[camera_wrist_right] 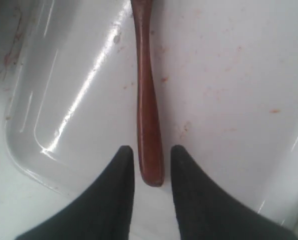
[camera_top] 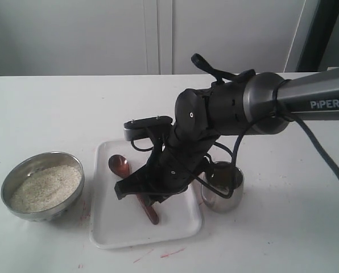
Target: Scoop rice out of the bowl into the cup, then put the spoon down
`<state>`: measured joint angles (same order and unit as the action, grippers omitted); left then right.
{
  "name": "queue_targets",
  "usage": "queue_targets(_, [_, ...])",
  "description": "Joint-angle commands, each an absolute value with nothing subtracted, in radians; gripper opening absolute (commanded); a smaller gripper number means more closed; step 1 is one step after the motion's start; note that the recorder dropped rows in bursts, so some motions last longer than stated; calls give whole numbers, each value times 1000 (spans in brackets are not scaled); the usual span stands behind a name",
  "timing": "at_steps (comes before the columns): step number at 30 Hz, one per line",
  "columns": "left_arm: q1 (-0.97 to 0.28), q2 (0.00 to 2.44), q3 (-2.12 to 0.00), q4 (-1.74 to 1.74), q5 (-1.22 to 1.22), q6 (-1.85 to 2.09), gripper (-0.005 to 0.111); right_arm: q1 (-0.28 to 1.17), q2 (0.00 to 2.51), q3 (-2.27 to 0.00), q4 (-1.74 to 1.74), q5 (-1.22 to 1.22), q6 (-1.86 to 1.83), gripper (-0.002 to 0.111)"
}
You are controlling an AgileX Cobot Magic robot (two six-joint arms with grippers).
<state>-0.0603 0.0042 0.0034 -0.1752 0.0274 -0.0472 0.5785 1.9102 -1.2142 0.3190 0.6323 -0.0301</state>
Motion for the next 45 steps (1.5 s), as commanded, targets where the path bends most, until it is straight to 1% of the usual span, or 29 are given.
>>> queue_targets(1, [-63,0,0,-185,24,-49,14,578,1911,-1221,318,642,-30,26])
queue_targets(4, [-63,0,0,-185,24,-49,14,578,1911,-1221,318,640,-30,28])
queue_targets(10, [-63,0,0,-185,24,-49,14,578,1911,-1221,318,624,-30,26])
queue_targets(12, [-63,0,0,-185,24,-49,14,578,1911,-1221,318,624,-30,18])
queue_targets(13, [-63,0,0,-185,24,-49,14,578,1911,-1221,318,624,-30,12])
queue_targets(14, [-63,0,0,-185,24,-49,14,578,1911,-1221,318,624,-34,8])
queue_targets(15, [-63,0,0,-185,24,-49,14,578,1910,-1221,318,623,-56,3])
queue_targets(16, [-63,0,0,-185,24,-49,14,578,1904,-1221,318,619,-70,0])
queue_targets(27, [-63,0,0,-185,24,-49,14,578,1741,-1200,318,510,-137,0])
queue_targets(37, [-63,0,0,-185,24,-49,14,578,1520,-1054,316,369,-179,0])
queue_targets(45, [-63,0,0,-185,24,-49,14,578,1329,-932,314,323,-221,0])
